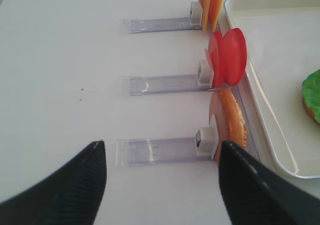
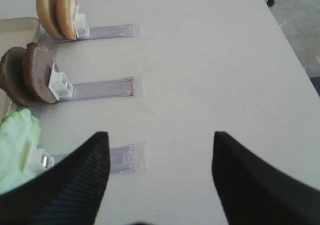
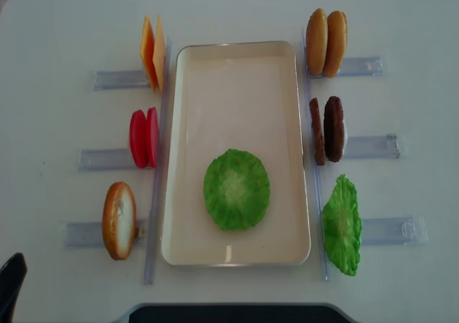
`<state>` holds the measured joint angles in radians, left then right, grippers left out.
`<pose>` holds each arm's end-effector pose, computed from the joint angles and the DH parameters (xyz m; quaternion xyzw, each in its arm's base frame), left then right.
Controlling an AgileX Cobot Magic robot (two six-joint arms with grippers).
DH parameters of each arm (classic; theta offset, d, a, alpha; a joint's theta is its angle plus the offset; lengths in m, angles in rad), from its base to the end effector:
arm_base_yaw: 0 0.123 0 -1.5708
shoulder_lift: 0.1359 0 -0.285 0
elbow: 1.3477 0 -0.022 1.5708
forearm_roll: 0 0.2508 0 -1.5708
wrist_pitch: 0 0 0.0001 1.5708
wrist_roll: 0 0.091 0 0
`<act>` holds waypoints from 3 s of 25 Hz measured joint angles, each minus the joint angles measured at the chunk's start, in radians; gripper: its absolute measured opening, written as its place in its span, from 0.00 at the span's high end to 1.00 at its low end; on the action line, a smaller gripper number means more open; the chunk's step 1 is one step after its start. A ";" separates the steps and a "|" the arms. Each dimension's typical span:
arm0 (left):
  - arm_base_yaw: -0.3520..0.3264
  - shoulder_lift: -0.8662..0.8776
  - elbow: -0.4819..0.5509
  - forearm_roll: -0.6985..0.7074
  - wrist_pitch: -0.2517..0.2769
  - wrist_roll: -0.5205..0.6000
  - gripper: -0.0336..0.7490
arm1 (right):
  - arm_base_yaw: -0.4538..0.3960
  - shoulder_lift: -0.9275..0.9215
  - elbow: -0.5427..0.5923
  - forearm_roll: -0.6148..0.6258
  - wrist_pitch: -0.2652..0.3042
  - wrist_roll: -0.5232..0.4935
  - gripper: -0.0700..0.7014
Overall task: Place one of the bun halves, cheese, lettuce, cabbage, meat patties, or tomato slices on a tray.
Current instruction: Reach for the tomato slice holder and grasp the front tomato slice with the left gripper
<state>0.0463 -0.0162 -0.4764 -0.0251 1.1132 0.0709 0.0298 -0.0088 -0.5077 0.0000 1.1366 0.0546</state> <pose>-0.0068 -0.0024 0.2665 0.0114 0.8683 0.0165 0.4956 -0.0104 -0.0003 0.2733 0.0108 0.8683 0.0209 0.4955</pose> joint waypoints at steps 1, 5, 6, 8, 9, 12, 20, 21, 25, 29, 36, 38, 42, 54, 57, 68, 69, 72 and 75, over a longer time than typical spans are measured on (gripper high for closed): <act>0.000 0.000 0.000 0.000 0.000 0.000 0.27 | 0.000 0.000 0.000 0.000 0.000 0.000 0.36; 0.000 0.000 0.000 0.000 0.000 0.000 0.27 | 0.000 0.000 0.000 0.000 0.000 -0.001 0.36; 0.000 0.000 0.000 0.000 0.000 0.000 0.27 | 0.000 0.000 0.000 0.000 0.000 -0.001 0.36; 0.000 0.000 0.000 0.000 0.000 0.000 0.27 | 0.000 0.000 0.000 0.000 0.000 -0.001 0.36; 0.000 0.000 0.000 0.000 0.000 0.000 0.27 | 0.000 0.000 0.000 0.000 0.000 -0.001 0.36; 0.000 0.000 0.000 0.000 0.000 0.000 0.27 | 0.000 0.000 0.000 0.000 0.000 -0.001 0.36; 0.000 0.000 0.000 0.000 0.000 0.000 0.27 | 0.000 0.000 0.000 0.000 0.000 -0.001 0.36; 0.000 0.000 0.000 0.000 0.000 0.000 0.27 | 0.000 0.000 0.000 0.000 0.000 -0.001 0.36; 0.000 0.000 0.000 0.000 0.000 0.000 0.27 | 0.000 0.000 0.000 0.000 0.000 -0.001 0.36; 0.000 0.000 0.000 0.000 0.000 0.000 0.27 | 0.000 0.000 0.000 0.000 0.000 -0.001 0.36; 0.000 0.000 0.000 -0.001 0.000 0.000 0.27 | 0.000 0.000 0.000 0.000 0.000 -0.001 0.36; 0.000 0.000 0.000 -0.003 0.000 0.000 0.27 | 0.000 0.000 0.000 0.000 0.000 -0.001 0.36; 0.000 0.000 0.000 -0.003 0.000 0.000 0.27 | 0.000 0.000 0.000 0.000 0.000 -0.001 0.36; 0.000 0.123 -0.150 -0.011 0.148 -0.043 0.27 | 0.000 0.000 0.000 0.000 0.000 -0.001 0.36; 0.000 0.213 -0.203 -0.012 0.148 -0.057 0.27 | 0.000 0.000 0.000 0.000 0.000 -0.001 0.36; 0.000 0.695 -0.364 0.098 0.148 -0.156 0.27 | 0.000 0.000 0.000 0.000 0.000 -0.001 0.36; 0.000 0.747 -0.383 0.108 0.148 -0.161 0.27 | 0.000 0.000 0.000 0.000 0.000 -0.001 0.36; 0.000 0.915 -0.458 0.118 0.146 -0.180 0.27 | 0.000 0.000 0.000 0.000 0.000 -0.001 0.36; 0.000 1.071 -0.545 0.122 0.135 -0.195 0.27 | 0.000 0.000 0.000 0.000 0.000 -0.001 0.36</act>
<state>0.0463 1.0545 -1.0218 0.0967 1.2484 -0.1242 0.0298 -0.0088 -0.5077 0.0000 1.1366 0.0538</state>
